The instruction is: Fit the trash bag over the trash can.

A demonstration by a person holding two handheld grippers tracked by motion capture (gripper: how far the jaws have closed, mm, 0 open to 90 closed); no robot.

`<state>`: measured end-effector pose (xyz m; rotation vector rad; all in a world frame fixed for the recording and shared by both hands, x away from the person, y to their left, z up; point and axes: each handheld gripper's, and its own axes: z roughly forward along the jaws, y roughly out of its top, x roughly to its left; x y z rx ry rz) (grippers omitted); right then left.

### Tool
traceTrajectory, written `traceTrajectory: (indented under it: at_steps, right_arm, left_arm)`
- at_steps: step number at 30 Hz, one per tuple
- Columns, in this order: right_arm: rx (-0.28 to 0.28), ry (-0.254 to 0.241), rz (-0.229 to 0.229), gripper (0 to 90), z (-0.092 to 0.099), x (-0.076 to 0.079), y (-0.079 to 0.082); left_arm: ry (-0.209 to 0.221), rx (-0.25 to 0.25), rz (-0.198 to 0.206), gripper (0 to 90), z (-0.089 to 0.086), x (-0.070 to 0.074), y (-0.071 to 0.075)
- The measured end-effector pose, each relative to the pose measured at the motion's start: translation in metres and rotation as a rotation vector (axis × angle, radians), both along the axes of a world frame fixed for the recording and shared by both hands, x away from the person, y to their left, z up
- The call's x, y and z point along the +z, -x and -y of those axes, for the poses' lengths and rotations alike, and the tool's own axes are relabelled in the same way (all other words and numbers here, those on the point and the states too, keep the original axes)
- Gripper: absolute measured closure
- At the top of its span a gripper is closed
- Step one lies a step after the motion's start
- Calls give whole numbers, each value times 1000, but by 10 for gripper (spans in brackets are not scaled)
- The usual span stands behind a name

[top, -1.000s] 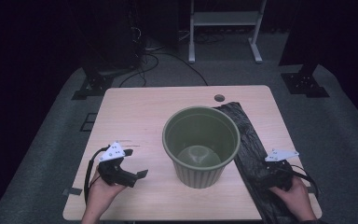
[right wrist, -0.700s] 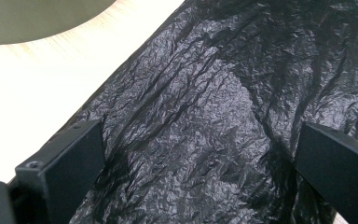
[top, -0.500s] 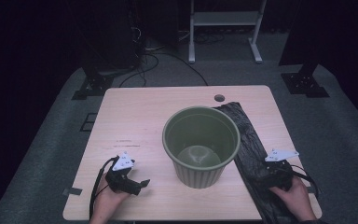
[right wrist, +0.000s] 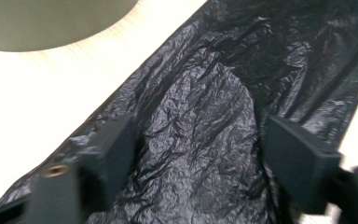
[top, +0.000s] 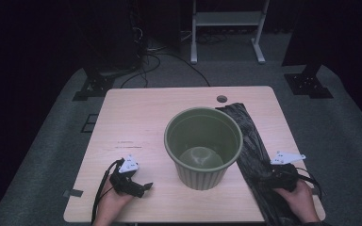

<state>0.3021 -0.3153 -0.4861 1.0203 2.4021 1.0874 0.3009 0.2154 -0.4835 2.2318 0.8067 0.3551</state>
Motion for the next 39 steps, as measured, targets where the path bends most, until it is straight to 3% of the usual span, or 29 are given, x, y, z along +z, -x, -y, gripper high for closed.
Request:
traceTrajectory:
  at_steps: [2,3,8,9,10,12,18,24,31,36,39]
  right_arm:
    - [6,-9,10,340,1,0,1]
    - [8,-13,12,439,1,1,2]
    - [12,-20,20,706,2,1,3]
    - [12,-20,20,706,2,1,3]
    - [8,-19,14,805,3,2,4]
    - [9,-16,8,856,4,3,3]
    - [1,24,11,876,7,5,2]
    - [-6,21,21,881,9,10,4]
    - [-2,-28,56,883,12,25,7]
    - [27,-91,86,883,14,40,9]
    - [53,-155,123,884,16,52,12]
  left_arm:
    - [0,1,0,0,0,0,0]
    - [0,1,0,0,0,0,0]
    - [-1,4,0,0,0,0,0]
    - [-1,4,0,0,0,0,0]
    - [-3,5,0,0,0,0,0]
    - [-2,6,0,0,0,0,0]
    - [-2,9,1,0,0,0,0]
    - [-1,9,1,0,0,0,0]
    - [-1,10,1,0,0,0,0]
    - [0,11,1,0,0,0,-1]
    - [0,11,1,0,0,0,-1]
